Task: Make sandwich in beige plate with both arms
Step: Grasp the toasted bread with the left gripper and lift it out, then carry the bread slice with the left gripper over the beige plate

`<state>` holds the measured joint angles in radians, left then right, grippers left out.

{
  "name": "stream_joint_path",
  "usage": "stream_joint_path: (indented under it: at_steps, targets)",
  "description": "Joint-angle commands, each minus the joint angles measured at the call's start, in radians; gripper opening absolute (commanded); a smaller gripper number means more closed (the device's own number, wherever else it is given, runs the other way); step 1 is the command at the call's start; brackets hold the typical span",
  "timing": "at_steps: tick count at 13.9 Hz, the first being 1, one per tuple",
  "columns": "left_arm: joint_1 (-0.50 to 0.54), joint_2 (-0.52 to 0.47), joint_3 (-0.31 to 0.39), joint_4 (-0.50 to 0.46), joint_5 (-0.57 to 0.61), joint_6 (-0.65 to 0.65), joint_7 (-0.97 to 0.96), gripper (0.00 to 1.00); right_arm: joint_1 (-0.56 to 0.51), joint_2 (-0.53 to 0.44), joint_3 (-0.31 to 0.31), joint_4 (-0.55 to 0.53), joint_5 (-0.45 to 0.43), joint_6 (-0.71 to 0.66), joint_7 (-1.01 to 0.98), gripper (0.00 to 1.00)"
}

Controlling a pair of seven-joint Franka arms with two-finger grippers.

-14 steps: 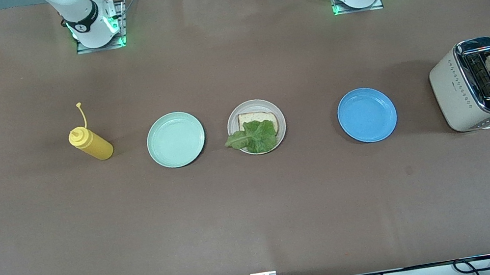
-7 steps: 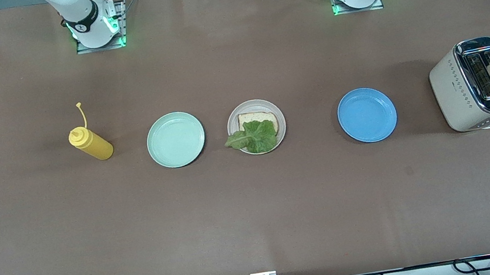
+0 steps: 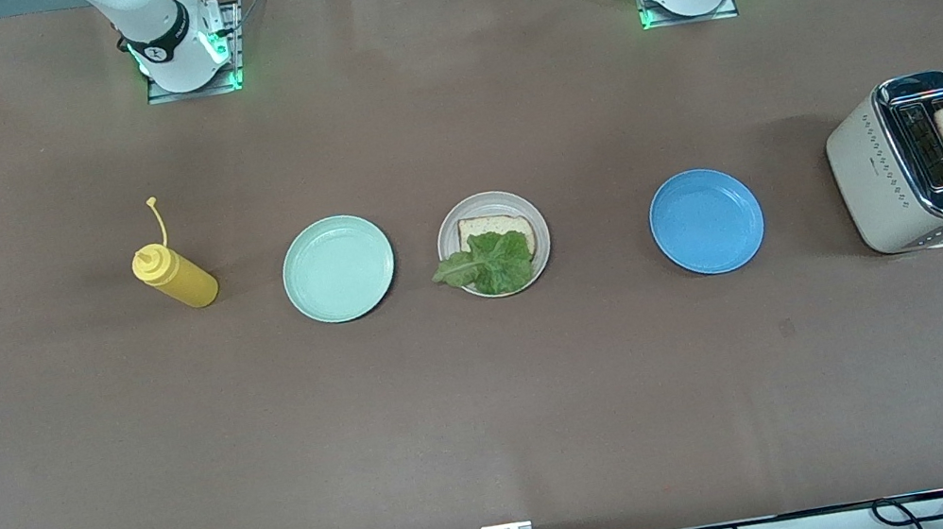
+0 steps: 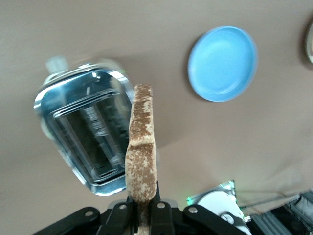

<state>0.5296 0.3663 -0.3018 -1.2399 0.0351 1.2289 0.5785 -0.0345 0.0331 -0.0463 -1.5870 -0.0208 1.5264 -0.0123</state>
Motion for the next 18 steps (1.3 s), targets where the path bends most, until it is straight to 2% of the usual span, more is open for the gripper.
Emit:
stream_joint_path:
  at_steps: [1, 3, 7, 9, 11, 12, 14, 18]
  targets:
    - [-0.068, -0.014, -0.109, -0.004, 0.02, -0.052, -0.012, 0.01, 0.002, -0.012, -0.001, -0.013, -0.001, 0.012, 0.0, 1.0]
    - [-0.161, -0.01, -0.151, -0.006, 0.02, -0.048, -0.074, 0.0, 0.002, -0.009, -0.001, -0.013, -0.001, 0.017, 0.0, 1.0]
    - [-0.357, -0.004, -0.154, -0.012, 0.008, -0.058, -0.339, 0.0, 0.002, -0.009, -0.001, -0.011, -0.001, 0.015, 0.0, 1.0]
    - [-0.423, 0.009, -0.154, -0.009, 0.0, -0.062, -0.408, 0.0, 0.002, -0.007, -0.001, -0.011, -0.001, 0.023, 0.0, 1.0]
    - [-0.47, 0.042, -0.151, -0.01, -0.064, -0.049, -0.472, 0.0, 0.002, -0.007, 0.0, -0.011, -0.004, 0.014, 0.003, 1.0]
    - [-0.499, 0.052, -0.149, -0.032, -0.093, 0.001, -0.488, 0.0, 0.002, -0.007, -0.001, -0.01, -0.004, 0.018, 0.003, 1.0]
    - [-0.523, 0.046, -0.149, -0.139, -0.121, 0.16, -0.538, 0.0, 0.001, -0.002, -0.001, -0.01, -0.002, 0.026, 0.003, 1.0]
    - [-0.546, 0.046, -0.149, -0.373, -0.325, 0.531, -0.552, 0.0, 0.002, 0.005, 0.0, -0.008, 0.002, 0.043, 0.003, 1.0]
